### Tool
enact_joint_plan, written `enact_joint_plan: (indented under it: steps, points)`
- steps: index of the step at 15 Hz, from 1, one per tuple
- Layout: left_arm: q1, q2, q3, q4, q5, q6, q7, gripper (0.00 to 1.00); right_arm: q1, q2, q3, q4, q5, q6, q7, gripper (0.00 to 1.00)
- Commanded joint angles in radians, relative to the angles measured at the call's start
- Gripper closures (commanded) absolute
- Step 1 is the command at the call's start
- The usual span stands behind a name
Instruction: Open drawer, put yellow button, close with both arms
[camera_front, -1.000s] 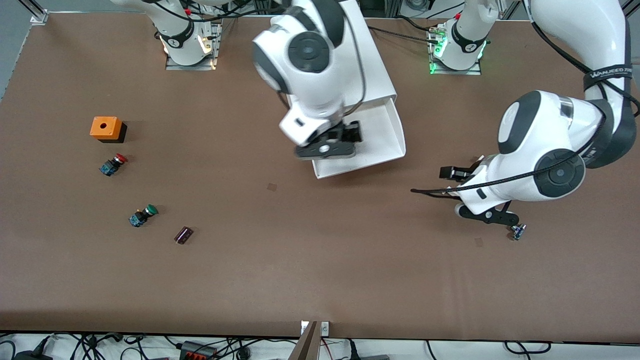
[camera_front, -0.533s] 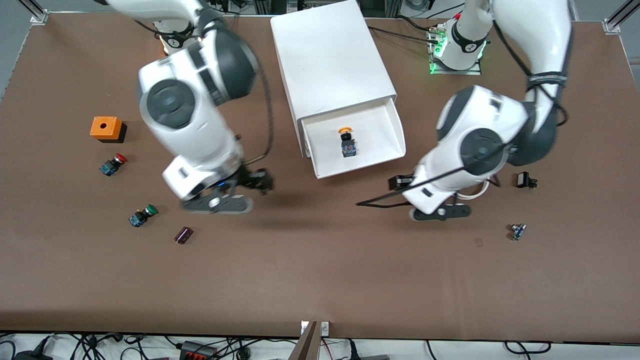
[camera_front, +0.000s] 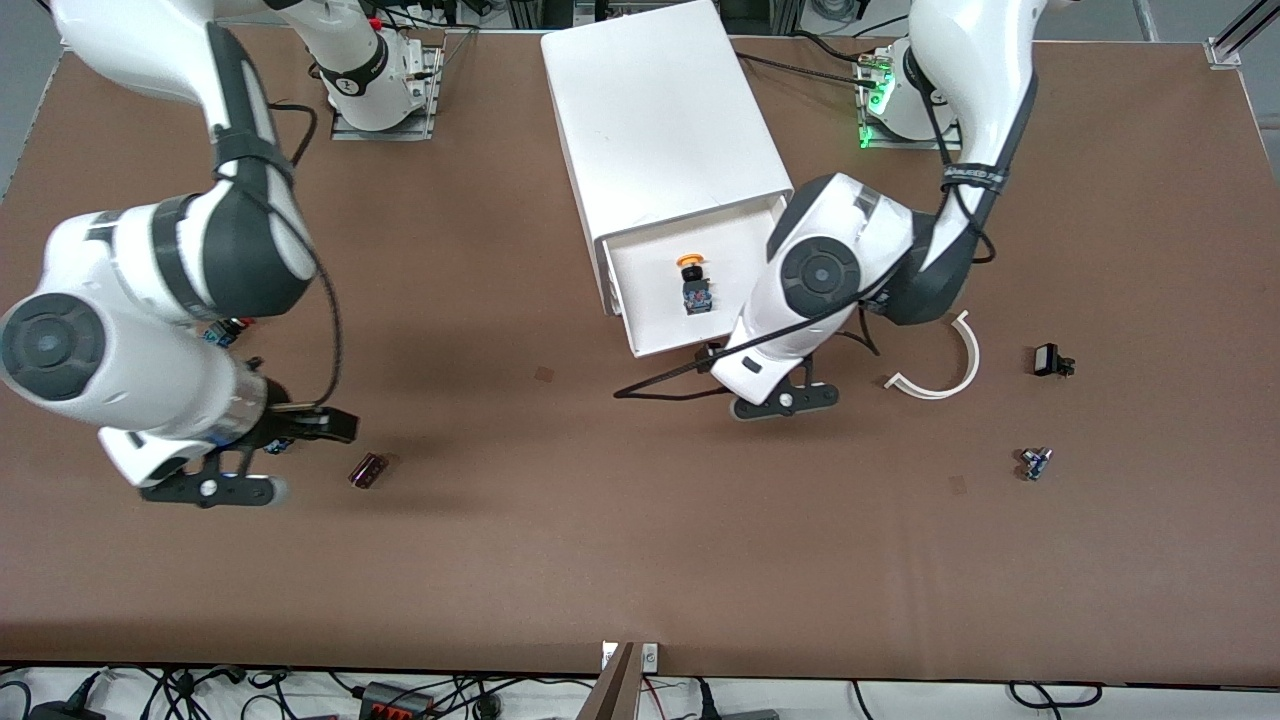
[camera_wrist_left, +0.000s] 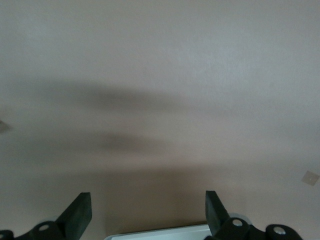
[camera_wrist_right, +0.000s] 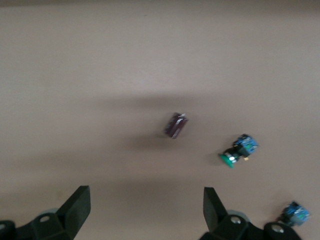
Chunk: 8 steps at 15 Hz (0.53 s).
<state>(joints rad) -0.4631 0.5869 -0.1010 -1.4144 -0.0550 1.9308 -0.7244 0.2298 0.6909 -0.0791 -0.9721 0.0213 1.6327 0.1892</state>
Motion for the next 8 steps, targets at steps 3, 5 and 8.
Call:
enact_joint_plan:
  steps: [3, 5, 8]
  points:
    - [-0.052, -0.091, -0.009, -0.133, -0.008, 0.016, -0.041, 0.00, -0.079, -0.037, 0.010, -0.010, -0.011, -0.016, -0.056, 0.00]
    - [-0.049, -0.111, -0.041, -0.176, -0.008, 0.014, -0.067, 0.00, -0.108, -0.071, 0.010, -0.010, -0.012, -0.037, -0.085, 0.00]
    - [-0.045, -0.148, -0.080, -0.230, -0.008, 0.010, -0.075, 0.00, -0.136, -0.083, 0.002, -0.007, -0.009, -0.100, -0.137, 0.00]
